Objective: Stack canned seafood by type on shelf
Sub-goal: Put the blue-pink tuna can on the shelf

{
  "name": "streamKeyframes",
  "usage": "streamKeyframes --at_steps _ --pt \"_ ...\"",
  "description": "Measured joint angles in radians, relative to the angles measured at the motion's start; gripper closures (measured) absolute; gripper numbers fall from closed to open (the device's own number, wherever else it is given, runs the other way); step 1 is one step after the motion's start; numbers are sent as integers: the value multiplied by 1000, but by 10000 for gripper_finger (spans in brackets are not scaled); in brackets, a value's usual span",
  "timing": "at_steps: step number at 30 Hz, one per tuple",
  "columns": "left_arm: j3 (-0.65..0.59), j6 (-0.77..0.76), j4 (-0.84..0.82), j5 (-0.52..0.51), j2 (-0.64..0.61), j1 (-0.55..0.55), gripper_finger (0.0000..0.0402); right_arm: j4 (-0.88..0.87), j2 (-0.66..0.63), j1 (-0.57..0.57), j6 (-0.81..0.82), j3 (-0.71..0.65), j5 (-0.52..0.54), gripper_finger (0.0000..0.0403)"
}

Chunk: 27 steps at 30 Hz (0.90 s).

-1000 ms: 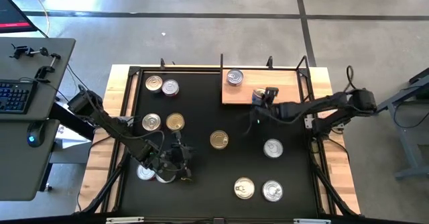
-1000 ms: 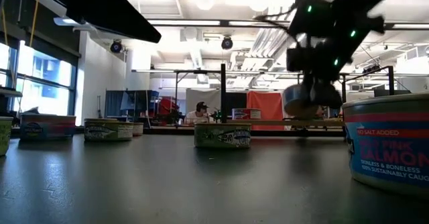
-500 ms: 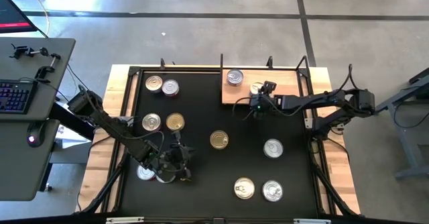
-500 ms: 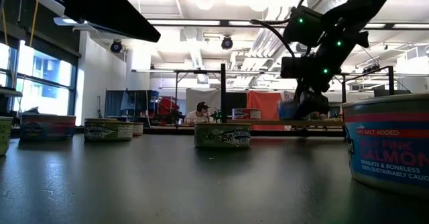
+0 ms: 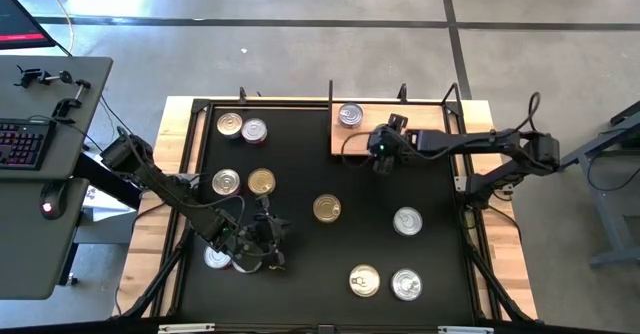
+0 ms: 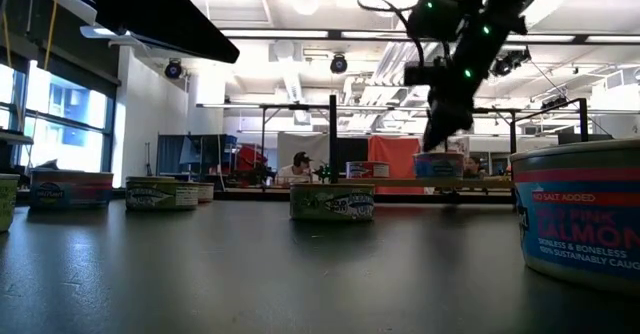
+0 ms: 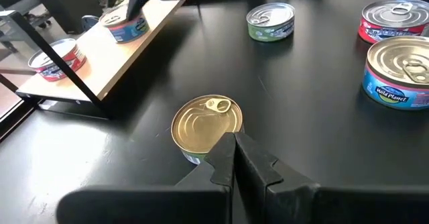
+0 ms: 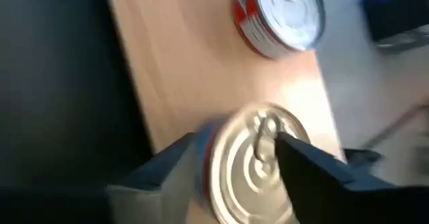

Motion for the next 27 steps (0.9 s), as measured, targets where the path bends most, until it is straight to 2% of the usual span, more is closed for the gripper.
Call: streamKeyframes --at_steps 6,10,16,21,27 --pt "0 0 0 0 0 0 401 -107 0 -136 152 58 -144 337" --pt "0 0 0 0 0 0 401 -120 2 -222 169 36 -243 394" --pt "0 0 0 0 0 0 400 1 1 -297 151 -7 -256 388" --pt "0 0 0 1 0 0 400 70 4 -322 150 -9 -258 400" --pt "0 -1 0 1 0 0 400 91 4 -351 159 -9 -258 402"
